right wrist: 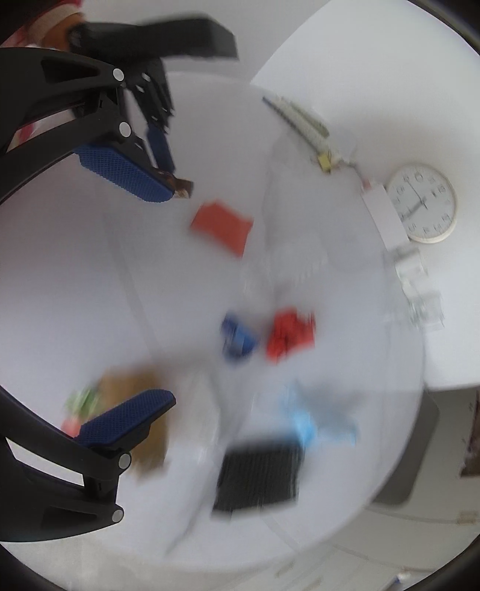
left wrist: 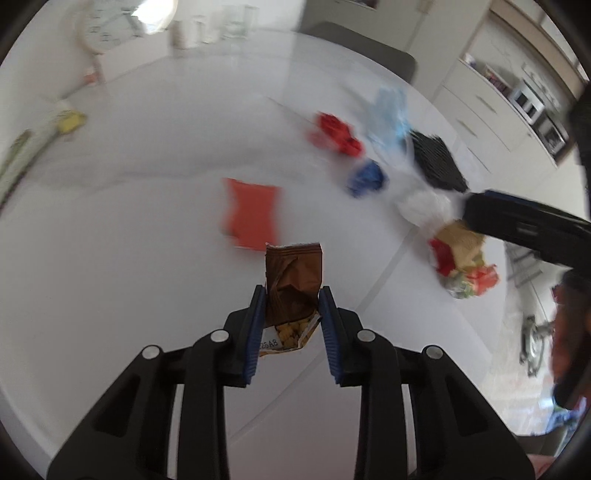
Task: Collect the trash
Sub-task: 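Grasp the red packet with the right tool while the left tool holds the brown packet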
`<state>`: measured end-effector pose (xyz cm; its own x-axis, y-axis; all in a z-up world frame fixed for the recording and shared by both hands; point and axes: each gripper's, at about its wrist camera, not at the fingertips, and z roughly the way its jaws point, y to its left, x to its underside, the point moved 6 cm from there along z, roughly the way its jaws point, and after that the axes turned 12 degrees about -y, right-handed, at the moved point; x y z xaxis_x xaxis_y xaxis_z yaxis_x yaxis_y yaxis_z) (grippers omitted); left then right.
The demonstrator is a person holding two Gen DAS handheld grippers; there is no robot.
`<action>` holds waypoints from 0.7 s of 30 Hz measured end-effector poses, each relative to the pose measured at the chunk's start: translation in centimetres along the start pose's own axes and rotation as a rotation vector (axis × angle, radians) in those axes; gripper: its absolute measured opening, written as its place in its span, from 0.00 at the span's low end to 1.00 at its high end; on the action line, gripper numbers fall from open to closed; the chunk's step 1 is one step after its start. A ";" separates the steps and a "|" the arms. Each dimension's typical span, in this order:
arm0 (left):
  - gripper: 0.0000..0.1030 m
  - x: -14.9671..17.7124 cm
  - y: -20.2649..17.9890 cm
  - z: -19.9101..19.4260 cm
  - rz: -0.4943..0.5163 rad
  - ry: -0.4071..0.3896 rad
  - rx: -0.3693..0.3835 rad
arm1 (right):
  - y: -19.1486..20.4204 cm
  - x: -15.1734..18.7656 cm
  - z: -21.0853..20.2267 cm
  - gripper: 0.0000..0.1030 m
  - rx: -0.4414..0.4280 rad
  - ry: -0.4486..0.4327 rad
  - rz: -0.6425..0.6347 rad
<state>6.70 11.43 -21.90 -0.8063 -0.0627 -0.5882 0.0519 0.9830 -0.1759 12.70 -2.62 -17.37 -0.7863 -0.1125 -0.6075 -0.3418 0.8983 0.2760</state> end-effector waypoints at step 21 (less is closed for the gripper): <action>0.28 -2.3 12.8 -0.4 -0.076 0.012 -0.167 | 8.4 0.8 16.0 0.40 0.195 0.144 0.064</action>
<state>9.03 24.22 -22.47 -0.8110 -0.1372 -0.5687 -0.1078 0.9905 -0.0853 17.43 11.59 -27.47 -0.8733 -0.0994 -0.4770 -0.1942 0.9689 0.1535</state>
